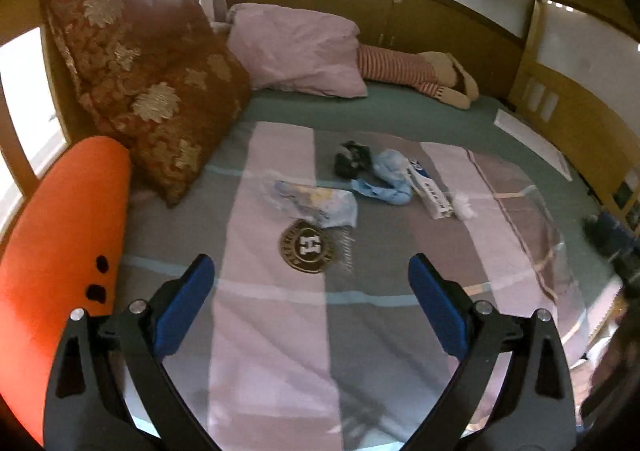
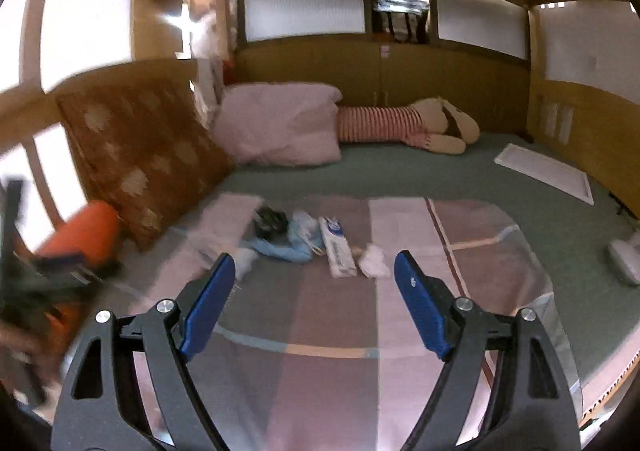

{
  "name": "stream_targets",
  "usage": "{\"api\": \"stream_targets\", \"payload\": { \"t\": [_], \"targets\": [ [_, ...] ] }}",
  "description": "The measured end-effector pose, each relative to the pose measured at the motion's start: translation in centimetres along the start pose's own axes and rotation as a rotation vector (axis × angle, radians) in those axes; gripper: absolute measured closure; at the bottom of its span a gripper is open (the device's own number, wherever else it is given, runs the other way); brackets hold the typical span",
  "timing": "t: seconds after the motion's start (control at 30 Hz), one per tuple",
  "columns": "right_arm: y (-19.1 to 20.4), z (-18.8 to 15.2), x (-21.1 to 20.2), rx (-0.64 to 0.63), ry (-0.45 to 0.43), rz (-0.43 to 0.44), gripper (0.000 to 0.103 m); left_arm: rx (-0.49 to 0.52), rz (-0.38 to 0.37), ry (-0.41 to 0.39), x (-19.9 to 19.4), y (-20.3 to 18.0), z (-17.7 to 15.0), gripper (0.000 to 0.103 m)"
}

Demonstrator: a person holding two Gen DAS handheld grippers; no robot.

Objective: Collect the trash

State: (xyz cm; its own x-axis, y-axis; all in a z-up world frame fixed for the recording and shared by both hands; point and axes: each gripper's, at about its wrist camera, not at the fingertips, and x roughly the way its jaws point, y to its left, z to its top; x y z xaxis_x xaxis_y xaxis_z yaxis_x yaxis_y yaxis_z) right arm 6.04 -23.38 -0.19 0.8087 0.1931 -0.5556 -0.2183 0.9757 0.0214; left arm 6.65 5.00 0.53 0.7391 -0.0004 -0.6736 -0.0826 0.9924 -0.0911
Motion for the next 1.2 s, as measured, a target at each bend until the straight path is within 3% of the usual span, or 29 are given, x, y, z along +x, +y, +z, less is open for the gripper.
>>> {"api": "stream_targets", "payload": {
  "t": [0.07,0.1,0.2,0.5,0.97,1.2],
  "targets": [
    [-0.6,-0.7,1.0,0.043,0.070,0.027,0.023,0.012,-0.010,0.000,-0.4,-0.4,-0.5,0.006],
    [-1.1,-0.9,0.8,0.077,0.069,0.054,0.023,0.021,-0.016,0.002,-0.6,-0.5,-0.6,0.006],
    [-1.3,-1.3,0.3,0.062,0.051,0.029,0.023,0.045,-0.027,0.008,-0.2,-1.5,-0.9,0.006],
    [-1.4,-1.5,1.7,0.076,0.079,0.025,0.023,0.001,-0.071,0.041,1.1,-1.7,-1.2,0.006],
    [-0.9,-1.5,2.5,0.068,0.089,0.011,0.023,-0.002,-0.058,0.050,1.6,-1.3,-1.5,0.006],
    [-2.5,-0.5,5.7,0.103,0.088,-0.038,0.023,-0.042,-0.049,0.071,5.5,-0.1,-0.6,0.006]
  ]
}}
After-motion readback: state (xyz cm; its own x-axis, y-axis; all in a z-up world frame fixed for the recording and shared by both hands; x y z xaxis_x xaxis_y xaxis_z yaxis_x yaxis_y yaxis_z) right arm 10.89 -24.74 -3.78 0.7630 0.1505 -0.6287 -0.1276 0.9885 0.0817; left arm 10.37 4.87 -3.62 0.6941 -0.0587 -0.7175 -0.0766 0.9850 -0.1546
